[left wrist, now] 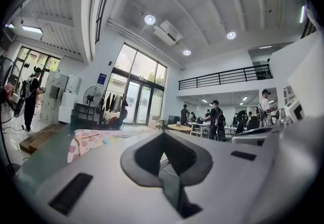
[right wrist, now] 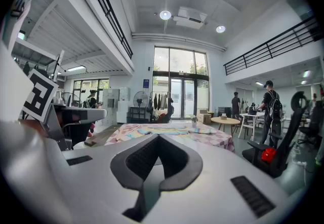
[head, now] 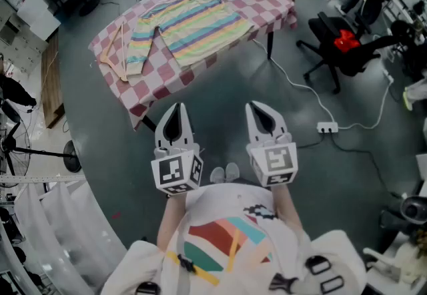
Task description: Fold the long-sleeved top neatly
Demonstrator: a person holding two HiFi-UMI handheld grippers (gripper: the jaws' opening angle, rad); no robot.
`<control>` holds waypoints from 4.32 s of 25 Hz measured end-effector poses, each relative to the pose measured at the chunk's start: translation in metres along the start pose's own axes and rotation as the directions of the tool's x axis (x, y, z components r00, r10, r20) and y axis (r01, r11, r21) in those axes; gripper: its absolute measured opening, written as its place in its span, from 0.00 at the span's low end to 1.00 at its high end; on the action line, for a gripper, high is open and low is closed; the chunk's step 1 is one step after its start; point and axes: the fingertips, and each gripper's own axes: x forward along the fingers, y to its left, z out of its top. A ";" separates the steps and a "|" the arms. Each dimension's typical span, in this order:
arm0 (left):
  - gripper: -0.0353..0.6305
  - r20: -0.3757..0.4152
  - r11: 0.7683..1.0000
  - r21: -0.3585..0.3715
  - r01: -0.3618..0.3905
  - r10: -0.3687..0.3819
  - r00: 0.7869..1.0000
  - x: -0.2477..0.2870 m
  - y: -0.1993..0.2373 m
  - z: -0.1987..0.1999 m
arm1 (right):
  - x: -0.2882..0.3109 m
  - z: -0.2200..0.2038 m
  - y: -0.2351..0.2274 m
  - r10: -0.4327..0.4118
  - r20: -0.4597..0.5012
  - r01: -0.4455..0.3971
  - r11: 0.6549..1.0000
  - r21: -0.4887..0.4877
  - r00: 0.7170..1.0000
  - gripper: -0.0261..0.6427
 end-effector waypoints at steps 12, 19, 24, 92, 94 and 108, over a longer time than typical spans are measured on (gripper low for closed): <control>0.06 -0.022 1.000 -0.001 0.021 -0.021 1.000 0.002 -0.011 -0.007 | -0.004 -0.007 -0.004 0.015 -0.003 -0.015 0.999 0.051 1.000 0.05; 0.06 -0.028 0.996 -0.007 0.091 -0.092 0.995 0.006 -0.029 -0.011 | -0.004 -0.010 -0.004 0.022 0.018 -0.023 0.998 0.063 1.000 0.05; 0.24 -0.130 0.986 -0.032 0.163 -0.166 0.978 0.011 -0.042 -0.035 | 0.000 -0.027 -0.003 0.047 -0.032 -0.043 0.992 0.118 0.998 0.05; 0.52 -0.282 0.909 -0.338 -0.244 0.150 0.948 0.350 0.146 -0.075 | 0.413 -0.009 -0.092 0.329 -0.229 -0.324 0.944 0.061 0.916 0.56; 0.52 -0.269 0.887 -0.373 -0.273 0.178 0.947 0.353 0.151 -0.072 | 0.427 -0.006 -0.092 0.345 -0.227 -0.342 0.938 0.053 0.911 0.56; 0.52 -0.238 0.717 -0.397 -0.573 0.522 0.819 0.352 0.174 -0.052 | 0.485 0.044 -0.055 0.692 -0.210 -0.718 0.690 -0.092 0.691 0.56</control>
